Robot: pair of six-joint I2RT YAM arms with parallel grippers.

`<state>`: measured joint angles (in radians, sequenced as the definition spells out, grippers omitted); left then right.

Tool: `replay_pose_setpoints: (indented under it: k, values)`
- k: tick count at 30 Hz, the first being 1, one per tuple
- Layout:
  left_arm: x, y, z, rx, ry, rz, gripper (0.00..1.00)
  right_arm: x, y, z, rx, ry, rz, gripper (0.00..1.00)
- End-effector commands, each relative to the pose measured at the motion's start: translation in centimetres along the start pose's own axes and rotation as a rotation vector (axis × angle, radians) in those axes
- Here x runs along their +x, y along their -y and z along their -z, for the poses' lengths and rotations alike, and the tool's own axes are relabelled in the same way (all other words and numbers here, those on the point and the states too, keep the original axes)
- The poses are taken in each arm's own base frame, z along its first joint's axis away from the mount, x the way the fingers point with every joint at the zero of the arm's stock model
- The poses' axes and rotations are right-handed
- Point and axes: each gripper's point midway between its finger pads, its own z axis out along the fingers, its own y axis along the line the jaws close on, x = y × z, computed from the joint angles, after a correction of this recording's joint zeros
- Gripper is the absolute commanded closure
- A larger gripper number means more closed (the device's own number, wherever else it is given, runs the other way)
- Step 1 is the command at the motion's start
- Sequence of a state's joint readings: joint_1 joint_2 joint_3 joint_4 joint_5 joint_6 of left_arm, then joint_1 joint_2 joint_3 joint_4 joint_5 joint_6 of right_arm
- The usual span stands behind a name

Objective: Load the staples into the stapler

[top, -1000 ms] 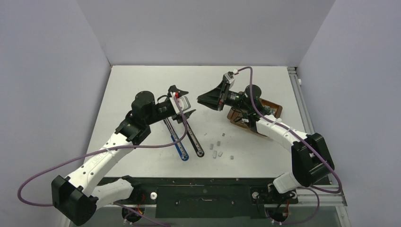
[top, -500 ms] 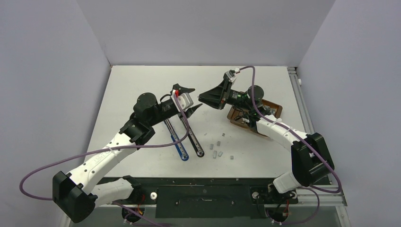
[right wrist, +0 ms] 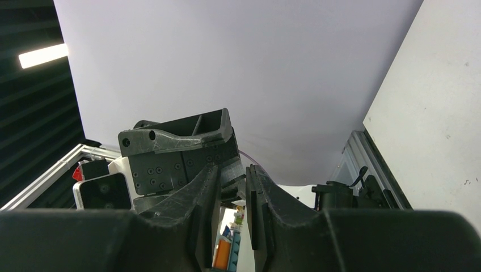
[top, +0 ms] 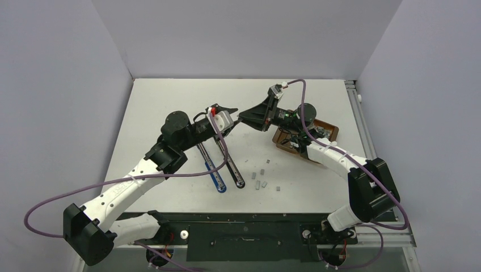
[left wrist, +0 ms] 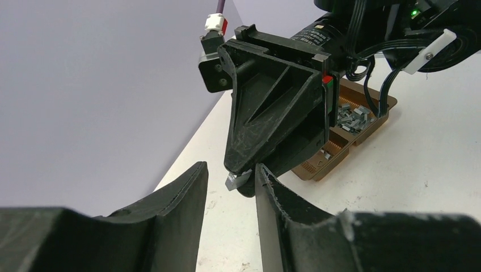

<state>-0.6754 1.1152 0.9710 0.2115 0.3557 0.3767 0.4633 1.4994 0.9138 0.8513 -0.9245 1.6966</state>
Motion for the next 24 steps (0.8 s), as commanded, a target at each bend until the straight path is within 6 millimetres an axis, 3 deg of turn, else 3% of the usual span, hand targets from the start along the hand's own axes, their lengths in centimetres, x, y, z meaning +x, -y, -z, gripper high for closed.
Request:
replay_pose_setpoints:
  k: [1, 15, 19, 21, 22, 24]
  values:
    - [-2.9, -0.7, -0.4, -0.004, 0.061, -0.013, 0.69, 0.2, -1.2, 0.2, -0.047, 0.002, 0.056, 0.78]
    - [-1.9, 1.5, -0.8, 0.127, 0.017, 0.016, 0.70, 0.7, -1.6, 0.5, -0.064, -0.008, 0.074, 0.78]
    - [-1.4, 1.8, -0.8, 0.148, -0.001, 0.015, 0.82, 1.0, -1.6, 0.7, -0.061, -0.016, 0.081, 0.78]
    - [-1.4, 1.9, -0.9, 0.155, -0.003, 0.014, 0.82, 1.2, -1.4, 1.0, -0.051, -0.020, 0.084, 0.78]
    - [-1.3, 1.9, -0.8, 0.153, -0.006, 0.013, 0.77, 1.3, -1.2, 1.2, -0.038, -0.018, 0.088, 0.78]
    - [-1.1, 1.6, -0.9, 0.134, -0.010, 0.012, 0.43, 1.2, 0.0, 1.6, 0.011, -0.014, 0.093, 0.78]
